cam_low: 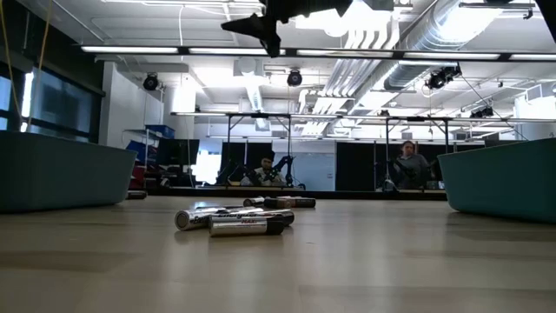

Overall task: Sort batteries
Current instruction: Put the silver battery into the blue bin

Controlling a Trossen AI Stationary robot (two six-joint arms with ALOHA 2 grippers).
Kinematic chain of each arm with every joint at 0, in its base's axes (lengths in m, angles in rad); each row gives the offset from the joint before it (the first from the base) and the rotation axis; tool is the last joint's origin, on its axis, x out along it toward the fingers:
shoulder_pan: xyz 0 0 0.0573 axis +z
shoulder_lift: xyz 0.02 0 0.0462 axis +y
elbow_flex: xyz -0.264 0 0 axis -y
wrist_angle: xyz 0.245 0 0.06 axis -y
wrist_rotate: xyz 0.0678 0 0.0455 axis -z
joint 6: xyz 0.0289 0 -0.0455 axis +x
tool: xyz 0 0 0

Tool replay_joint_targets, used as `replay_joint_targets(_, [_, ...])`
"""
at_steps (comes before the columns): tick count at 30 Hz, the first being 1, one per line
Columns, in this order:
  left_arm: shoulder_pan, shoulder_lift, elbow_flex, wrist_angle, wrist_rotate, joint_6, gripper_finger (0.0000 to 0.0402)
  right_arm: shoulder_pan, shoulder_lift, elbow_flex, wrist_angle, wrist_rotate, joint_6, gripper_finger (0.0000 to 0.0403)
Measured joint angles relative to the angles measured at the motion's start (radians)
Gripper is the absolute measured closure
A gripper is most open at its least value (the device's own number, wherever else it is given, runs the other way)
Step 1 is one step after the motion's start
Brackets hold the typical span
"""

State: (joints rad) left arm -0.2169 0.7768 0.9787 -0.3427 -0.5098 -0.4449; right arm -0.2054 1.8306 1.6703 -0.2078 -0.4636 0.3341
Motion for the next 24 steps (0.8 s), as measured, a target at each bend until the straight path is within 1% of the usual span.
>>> replay_joint_targets(3, [0.000, -0.005, 0.000, -0.237, 0.001, -0.210, 0.0368, 0.000, -0.002, 0.000, 0.002, 0.001, -0.005, 0.0178])
replay_joint_targets(5, [0.000, 0.006, 0.000, -0.421, 0.032, -0.379, 0.0368, 0.001, -0.002, 0.000, 0.003, 0.017, -0.022, 0.0179])
replay_joint_targets(7, [0.000, 0.030, 0.000, -0.599, 0.094, -0.556, 0.0368, 0.003, -0.002, 0.000, 0.005, 0.030, -0.028, 0.0179])
replay_joint_targets(9, [0.000, 0.060, -0.001, -0.765, 0.179, -0.710, 0.0367, 0.003, -0.002, 0.000, 0.008, 0.035, -0.027, 0.0179])
replay_joint_targets(12, [-0.013, 0.107, -0.002, -0.960, 0.302, -0.858, 0.0367, 0.002, -0.003, 0.000, 0.009, 0.038, -0.029, 0.0179])
replay_joint_targets(14, [-0.030, 0.125, -0.023, -1.001, 0.350, -0.912, 0.0367, 0.002, -0.003, 0.000, 0.009, 0.049, -0.029, 0.0179])
replay_joint_targets(17, [-0.049, 0.115, -0.098, -0.950, 0.384, -0.984, 0.0368, 0.002, -0.003, 0.000, 0.009, 0.053, -0.029, 0.0179])
replay_joint_targets(20, [-0.052, 0.097, -0.190, -0.880, 0.388, -1.037, 0.0370, 0.002, -0.003, 0.000, 0.009, 0.053, -0.029, 0.0179])
replay_joint_targets(24, [-0.023, 0.091, -0.278, -0.855, 0.383, -1.081, 0.0369, 0.002, -0.003, 0.000, 0.009, 0.053, -0.046, 0.0179])
